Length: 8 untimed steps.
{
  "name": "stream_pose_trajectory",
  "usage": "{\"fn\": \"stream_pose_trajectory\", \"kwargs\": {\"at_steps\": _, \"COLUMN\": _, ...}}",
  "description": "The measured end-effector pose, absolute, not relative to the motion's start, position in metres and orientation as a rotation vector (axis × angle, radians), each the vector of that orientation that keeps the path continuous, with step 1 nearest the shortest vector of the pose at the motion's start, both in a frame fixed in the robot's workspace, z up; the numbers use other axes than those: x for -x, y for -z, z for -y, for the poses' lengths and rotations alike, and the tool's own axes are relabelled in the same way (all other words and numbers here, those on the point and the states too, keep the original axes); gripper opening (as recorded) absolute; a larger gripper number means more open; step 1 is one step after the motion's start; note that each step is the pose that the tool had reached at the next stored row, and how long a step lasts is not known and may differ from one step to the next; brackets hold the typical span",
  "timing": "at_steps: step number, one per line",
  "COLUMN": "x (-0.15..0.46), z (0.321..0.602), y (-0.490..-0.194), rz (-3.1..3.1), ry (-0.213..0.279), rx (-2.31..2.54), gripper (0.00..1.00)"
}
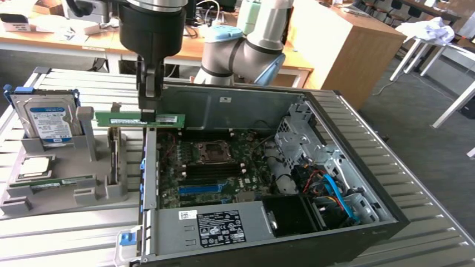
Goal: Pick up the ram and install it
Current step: 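Pick up the ram and move it above insertion slot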
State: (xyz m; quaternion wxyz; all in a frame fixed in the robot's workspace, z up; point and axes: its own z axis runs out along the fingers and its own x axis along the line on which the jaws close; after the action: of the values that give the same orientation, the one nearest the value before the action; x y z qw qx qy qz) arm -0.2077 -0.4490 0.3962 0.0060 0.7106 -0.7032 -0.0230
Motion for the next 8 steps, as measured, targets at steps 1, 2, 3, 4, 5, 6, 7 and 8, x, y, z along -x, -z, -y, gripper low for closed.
{"fn": "stream_pose_trajectory", "kwargs": {"at_steps": 1, "x": 0.2068, "z": 0.449, "y": -0.3962, "rz": 2.201, "ry": 0.072, "rx": -2.224, "gripper": 0.13}}
{"fn": "stream_pose_trajectory", "kwargs": {"at_steps": 2, "x": 0.2059, "z": 0.449, "y": -0.3962, "rz": 2.201, "ry": 0.072, "rx": -2.224, "gripper": 0.13}}
{"fn": "stream_pose_trajectory", "kwargs": {"at_steps": 3, "x": 0.205, "z": 0.449, "y": -0.3962, "rz": 2.201, "ry": 0.072, "rx": -2.224, "gripper": 0.13}}
{"fn": "stream_pose_trajectory", "kwargs": {"at_steps": 4, "x": 0.2041, "z": 0.449, "y": -0.3962, "rz": 2.201, "ry": 0.072, "rx": -2.224, "gripper": 0.13}}
{"fn": "stream_pose_trajectory", "kwargs": {"at_steps": 5, "x": 0.203, "z": 0.449, "y": -0.3962, "rz": 2.201, "ry": 0.072, "rx": -2.224, "gripper": 0.13}}
{"fn": "stream_pose_trajectory", "kwargs": {"at_steps": 6, "x": 0.2019, "z": 0.449, "y": -0.3962, "rz": 2.201, "ry": 0.072, "rx": -2.224, "gripper": 0.13}}
{"fn": "stream_pose_trajectory", "kwargs": {"at_steps": 7, "x": 0.2007, "z": 0.449, "y": -0.3962, "rz": 2.201, "ry": 0.072, "rx": -2.224, "gripper": 0.13}}
{"fn": "stream_pose_trajectory", "kwargs": {"at_steps": 8, "x": 0.1994, "z": 0.449, "y": -0.3962, "rz": 2.201, "ry": 0.072, "rx": -2.224, "gripper": 0.13}}
